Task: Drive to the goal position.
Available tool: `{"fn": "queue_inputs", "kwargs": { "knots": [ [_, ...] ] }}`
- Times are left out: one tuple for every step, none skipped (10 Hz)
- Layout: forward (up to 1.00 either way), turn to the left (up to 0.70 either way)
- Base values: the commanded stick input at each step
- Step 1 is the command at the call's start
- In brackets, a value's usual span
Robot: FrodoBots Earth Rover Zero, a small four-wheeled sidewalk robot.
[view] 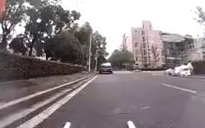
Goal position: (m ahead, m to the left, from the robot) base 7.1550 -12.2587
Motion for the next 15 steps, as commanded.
{"fn": "queue_inputs", "kwargs": {
  "knots": [
    [0.45,0.00],
    [0.45,0.00],
    [0.45,0.00],
    [0.45,0.00],
    [0.45,0.00],
    [0.45,0.00],
    [0.45,0.00],
    [0.45,0.00],
    [0.45,0.00],
    [0.45,0.00],
    [0.45,0.00],
    [0.45,0.00],
    [0.45,0.00],
    [0.45,0.00],
    [0.45,0.00]
  ]
}}
